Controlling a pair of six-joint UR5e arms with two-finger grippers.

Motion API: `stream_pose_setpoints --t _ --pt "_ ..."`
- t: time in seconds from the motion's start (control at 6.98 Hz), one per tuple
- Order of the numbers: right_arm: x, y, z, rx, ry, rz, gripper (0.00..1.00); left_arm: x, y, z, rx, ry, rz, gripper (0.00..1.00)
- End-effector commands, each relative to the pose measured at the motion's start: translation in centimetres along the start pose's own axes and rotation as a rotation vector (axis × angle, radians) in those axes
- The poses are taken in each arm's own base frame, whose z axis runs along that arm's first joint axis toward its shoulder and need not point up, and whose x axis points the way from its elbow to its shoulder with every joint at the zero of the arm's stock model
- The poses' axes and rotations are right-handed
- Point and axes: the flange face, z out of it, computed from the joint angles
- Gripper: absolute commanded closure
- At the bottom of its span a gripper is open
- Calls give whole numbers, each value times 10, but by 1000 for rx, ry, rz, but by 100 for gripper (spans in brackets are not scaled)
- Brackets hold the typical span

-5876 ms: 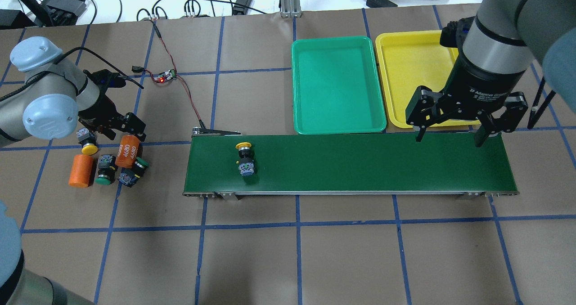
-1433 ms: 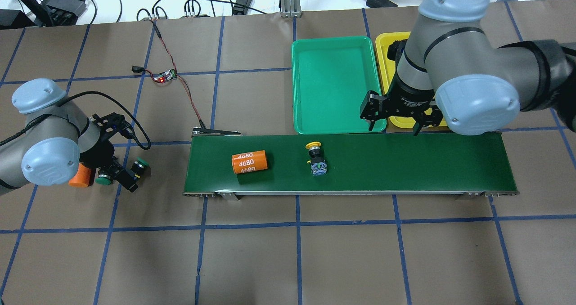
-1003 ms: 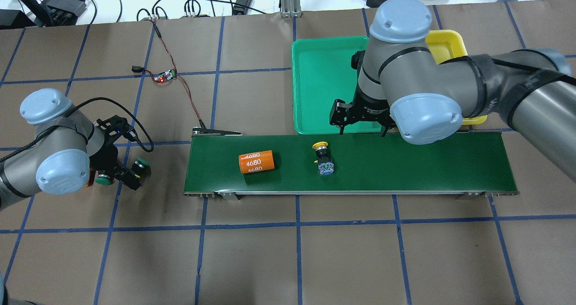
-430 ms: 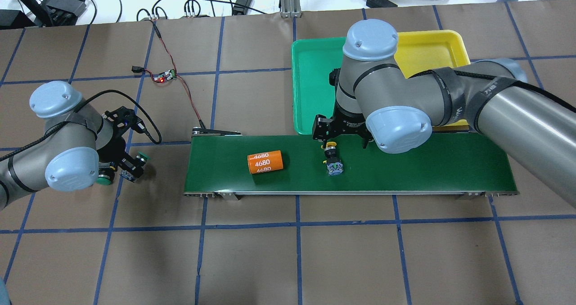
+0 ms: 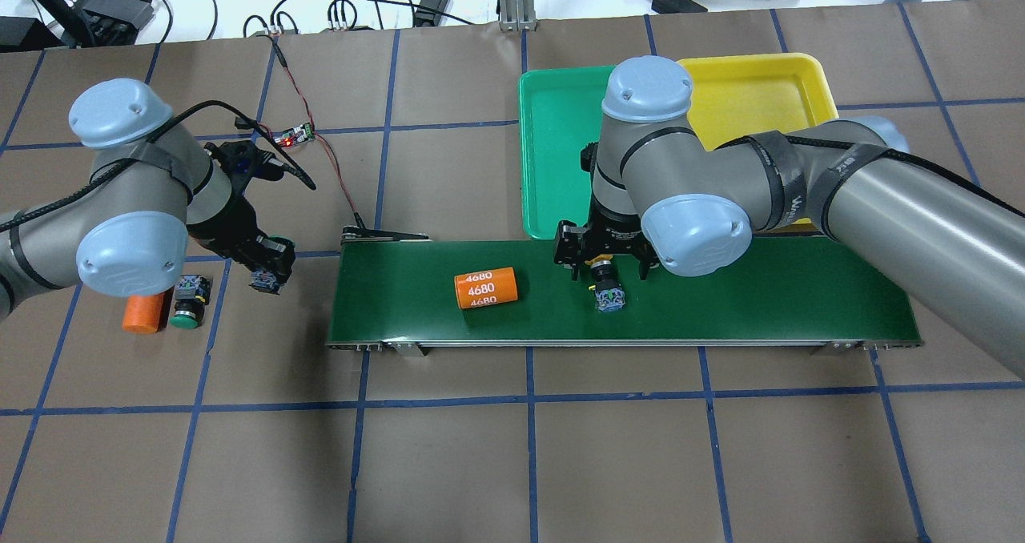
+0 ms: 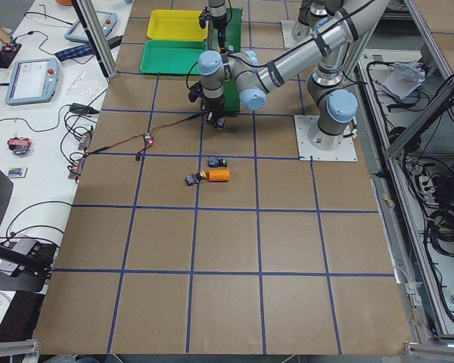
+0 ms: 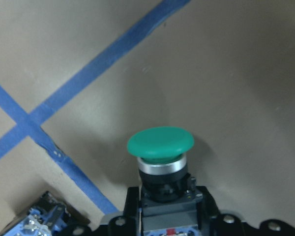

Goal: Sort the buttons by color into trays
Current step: 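Carry yellow button to yellow tray while left sets green button on belt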

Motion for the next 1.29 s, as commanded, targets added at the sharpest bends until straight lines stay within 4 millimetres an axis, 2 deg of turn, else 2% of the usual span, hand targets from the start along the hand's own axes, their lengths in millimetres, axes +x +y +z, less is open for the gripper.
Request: stream_pose_setpoints --t 0.0,0.14,0.29,0.43,0.57,0.72,0.86,1.0,1.15 --pt "6 -2 3 2 12 5 89 93 -14 3 -32 20 -275 100" --pt "6 -4 0 8 10 3 100 129 -10 9 -48 13 -323 100" --pt "12 -8 -8 18 10 14 100 146 0 14 -58 9 -303 100" --pt "19 -11 -28 52 15 27 100 152 7 13 -60 33 -297 100" --pt "38 -23 -59 116 44 52 100 152 1 23 -75 45 -299 100" --pt "75 -46 -80 146 45 113 100 151 0 30 -87 45 -282 34" --pt "124 -66 -95 165 41 124 100 148 -8 24 -51 39 -277 22" --pt "158 -76 -100 184 40 118 100 146 -14 16 -12 37 -277 4" --pt "175 -86 -95 186 45 82 100 142 -17 -4 27 46 -284 0"
